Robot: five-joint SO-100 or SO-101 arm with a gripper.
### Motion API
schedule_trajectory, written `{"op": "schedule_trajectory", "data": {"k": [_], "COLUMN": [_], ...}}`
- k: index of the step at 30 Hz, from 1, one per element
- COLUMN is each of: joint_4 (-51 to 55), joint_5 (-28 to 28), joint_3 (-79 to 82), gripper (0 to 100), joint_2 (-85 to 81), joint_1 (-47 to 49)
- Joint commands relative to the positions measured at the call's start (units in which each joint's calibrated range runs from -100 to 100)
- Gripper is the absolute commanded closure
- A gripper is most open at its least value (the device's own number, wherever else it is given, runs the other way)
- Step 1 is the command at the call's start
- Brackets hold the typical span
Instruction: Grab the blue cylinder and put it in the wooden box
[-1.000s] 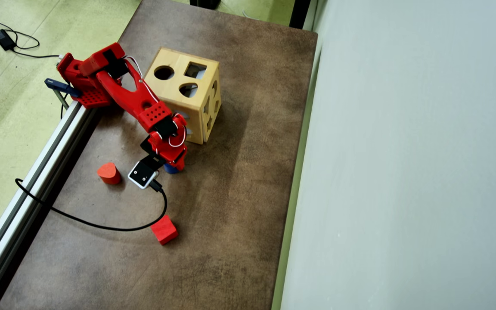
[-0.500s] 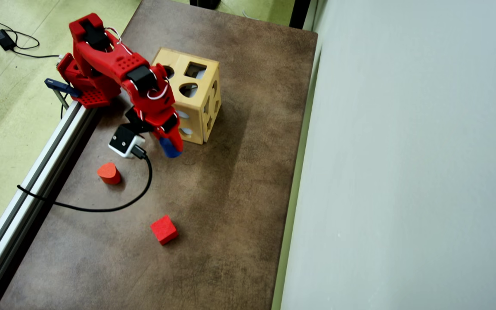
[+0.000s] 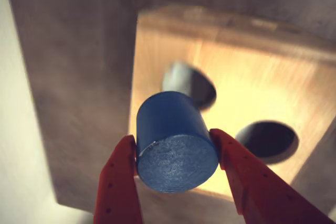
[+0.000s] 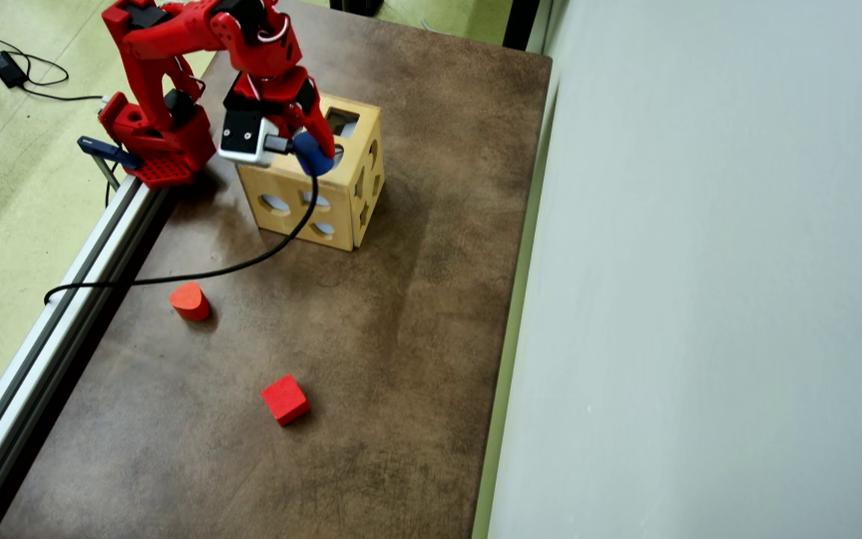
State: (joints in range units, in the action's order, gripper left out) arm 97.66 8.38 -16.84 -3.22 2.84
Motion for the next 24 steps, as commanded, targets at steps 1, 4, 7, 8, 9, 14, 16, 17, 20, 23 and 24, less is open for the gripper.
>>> {"op": "schedule_trajectory", "data": {"k": [1,4,7,8,9,14,16,17,20,23,24], "joint_4": [0.7,0.7,0.7,0.7,0.7,0.7,0.7,0.7,0.7,0.7,0.7], "joint_5": [-0.1,-0.1,-0.1,-0.1,-0.1,-0.1,-0.1,-0.1,-0.1,-0.1,-0.1], "joint_3": [3.4,7.6,12.5,14.3,16.2,24.7,27.8,29.0,31.7,32.5,32.6], "gripper": [93,93,93,93,93,93,93,93,93,93,93], "joint_2": [-7.1,-10.8,-14.4,-15.6,-16.9,-23.8,-26.5,-27.9,-31.6,-32.9,-32.9], "joint_1": [5.4,7.6,8.8,8.8,8.8,8.6,8.2,8.1,8.0,7.9,7.9]}}
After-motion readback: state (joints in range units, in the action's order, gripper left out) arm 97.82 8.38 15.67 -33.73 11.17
